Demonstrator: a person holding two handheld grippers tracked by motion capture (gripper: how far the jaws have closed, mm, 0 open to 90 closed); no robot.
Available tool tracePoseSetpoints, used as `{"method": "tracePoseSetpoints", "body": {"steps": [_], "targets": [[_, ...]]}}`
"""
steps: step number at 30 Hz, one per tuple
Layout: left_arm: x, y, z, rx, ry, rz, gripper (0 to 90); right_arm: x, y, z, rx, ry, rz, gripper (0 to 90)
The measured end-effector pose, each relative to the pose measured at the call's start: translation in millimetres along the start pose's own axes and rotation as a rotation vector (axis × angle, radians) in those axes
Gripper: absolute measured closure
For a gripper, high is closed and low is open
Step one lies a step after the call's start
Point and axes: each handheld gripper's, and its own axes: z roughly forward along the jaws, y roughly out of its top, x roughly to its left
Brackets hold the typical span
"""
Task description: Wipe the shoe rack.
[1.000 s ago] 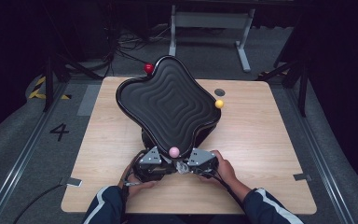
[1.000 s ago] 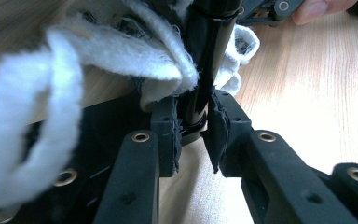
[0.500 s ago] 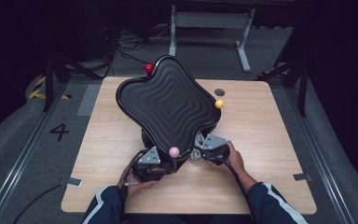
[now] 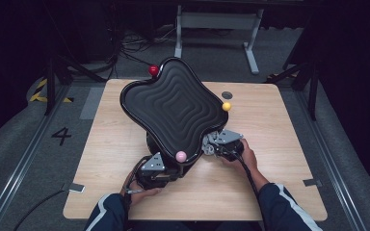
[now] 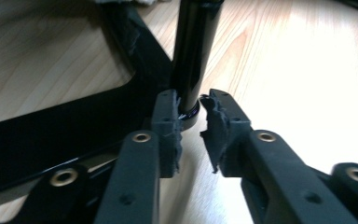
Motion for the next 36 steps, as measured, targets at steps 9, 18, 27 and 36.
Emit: {"method": "tracePoseSetpoints", "body": {"steps": [9, 18, 27, 36], "targets": [[-7.4, 8.5, 11.4, -0.029, 0.038, -0.016, 59.9, 7.1, 2.8, -1.3, -0.004, 0.013, -0.011, 79.5], [-7.6, 8.7, 11.8, -0.051, 0.077, -0.038, 72.2, 11.2, 4.3, -1.5, -0.006, 0.012, -0.019, 79.5], [-8.2, 8.3, 11.3, -0.045, 0.079, -0.024, 72.7, -6.7, 0.9, 2.2, 0.018, -0.054, 0.016, 79.3], [-8.4, 8.5, 11.3, -0.043, 0.077, -0.020, 72.8, -26.7, -7.5, 2.1, 0.058, -0.094, 0.073, 79.1]]}}
